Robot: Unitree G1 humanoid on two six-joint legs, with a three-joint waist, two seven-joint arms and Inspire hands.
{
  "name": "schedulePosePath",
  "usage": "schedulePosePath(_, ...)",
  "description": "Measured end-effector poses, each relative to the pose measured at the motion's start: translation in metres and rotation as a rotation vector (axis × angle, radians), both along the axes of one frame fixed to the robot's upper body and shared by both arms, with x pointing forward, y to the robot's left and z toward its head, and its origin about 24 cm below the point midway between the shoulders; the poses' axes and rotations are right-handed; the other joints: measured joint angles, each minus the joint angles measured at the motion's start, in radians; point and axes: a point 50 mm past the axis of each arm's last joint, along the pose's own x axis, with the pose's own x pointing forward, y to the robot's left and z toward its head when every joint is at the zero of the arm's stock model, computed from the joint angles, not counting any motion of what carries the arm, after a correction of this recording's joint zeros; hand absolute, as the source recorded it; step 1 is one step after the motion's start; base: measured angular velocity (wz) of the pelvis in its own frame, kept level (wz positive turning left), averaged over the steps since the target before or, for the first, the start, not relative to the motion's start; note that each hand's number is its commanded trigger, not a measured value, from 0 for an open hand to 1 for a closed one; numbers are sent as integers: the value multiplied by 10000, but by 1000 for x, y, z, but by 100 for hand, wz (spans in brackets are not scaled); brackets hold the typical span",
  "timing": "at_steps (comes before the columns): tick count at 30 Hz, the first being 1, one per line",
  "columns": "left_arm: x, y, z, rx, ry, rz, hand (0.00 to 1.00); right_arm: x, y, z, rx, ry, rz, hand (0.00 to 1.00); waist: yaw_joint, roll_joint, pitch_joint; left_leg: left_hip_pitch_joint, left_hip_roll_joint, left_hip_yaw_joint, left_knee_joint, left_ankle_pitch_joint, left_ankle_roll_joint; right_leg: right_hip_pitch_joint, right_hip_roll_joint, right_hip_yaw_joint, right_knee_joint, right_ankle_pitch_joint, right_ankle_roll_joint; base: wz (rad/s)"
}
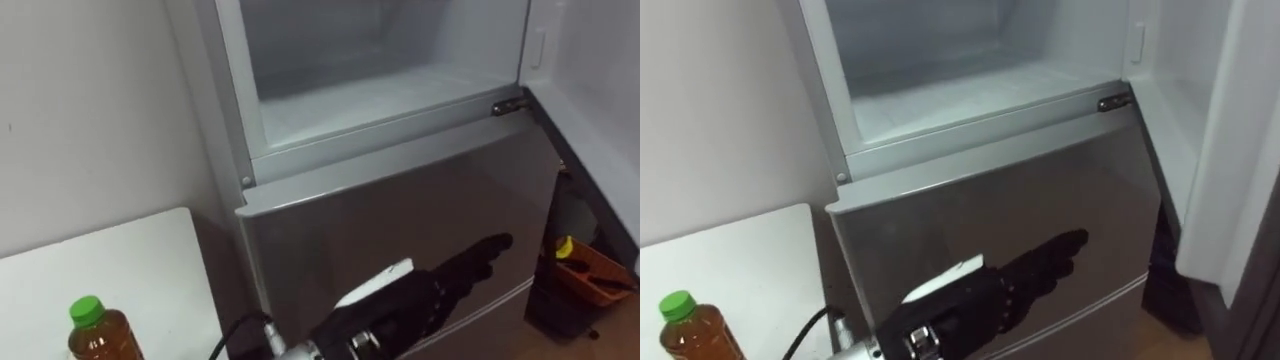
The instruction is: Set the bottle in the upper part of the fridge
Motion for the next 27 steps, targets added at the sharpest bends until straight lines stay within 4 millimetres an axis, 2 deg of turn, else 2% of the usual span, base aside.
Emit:
schedulePosePath(2, -7, 4, -14, -10, 578, 219, 0, 1, 6, -1, 135, -32, 33, 0, 146, -119, -86, -69, -18, -168, 6, 6, -11, 2, -5, -178, -42, -14, -20, 19)
schedulePosePath(3, -8, 5, -16, 6, 683, 285, 0, 1, 6, -1, 158, -42, 36, 0, 162, -147, -95, -93, -25, -219, 12, 8, -14, 0, -7, -203, -56, -17, -23, 20)
schedulePosePath(6, -13, 13, -30, 151, 1159, 822, 0, 4, 10, -2, 221, -103, 108, 0, 571, -191, -101, -119, -30, -276, 4, 20, -33, 35, -1, -288, -148, -11, -34, 5)
schedulePosePath(8, -15, 25, -42, 381, 1535, 1429, 0, 5, 11, -2, 250, -166, 244, 0, 799, -193, -100, -113, -39, -315, -17, 30, -49, 92, -8, -379, -155, -10, -35, 7)
schedulePosePath(12, -19, 44, -64, 605, 2460, 2456, 0, 10, 13, -1, 290, -397, 566, 0, 1007, -241, -72, -114, -57, -437, -30, 40, -66, 139, -20, -516, -191, -19, -41, 9)
schedulePosePath(13, -18, 51, -74, 842, 2806, 2767, 0, 12, 13, 0, 267, -462, 712, 0, 1153, -261, -61, -112, -62, -458, -26, 41, -66, 150, -23, -519, -194, -33, -46, 8)
schedulePosePath(15, -20, 60, -89, 1332, 3236, 3210, 0, 14, 15, 0, 275, -578, 980, 0, 1208, -328, -35, -117, -73, -542, -5, 40, -66, 211, -38, -637, -214, -48, -48, 13)
schedulePosePath(17, -31, 74, -108, 1908, 3861, 3757, 0, 15, 17, 0, 428, -688, 1114, 0, 1224, -446, -55, -138, -81, -626, 2, 44, -72, 225, -46, -739, -204, -76, -59, 13)
schedulePosePath(20, -42, 85, -125, 2452, 4418, 4224, 0, 13, 18, 0, 453, -688, 1236, 0, 1272, -522, -73, -187, -99, -725, 25, 46, -75, 220, -59, -782, -191, -100, -60, 10)
schedulePosePath(27, -47, 89, -127, 2675, 3948, 4620, 0, 12, 18, 0, 470, -798, 1277, 0, 1520, -467, -105, -181, -123, -807, 9, 43, -70, 327, -84, -880, -183, -107, -48, 3)
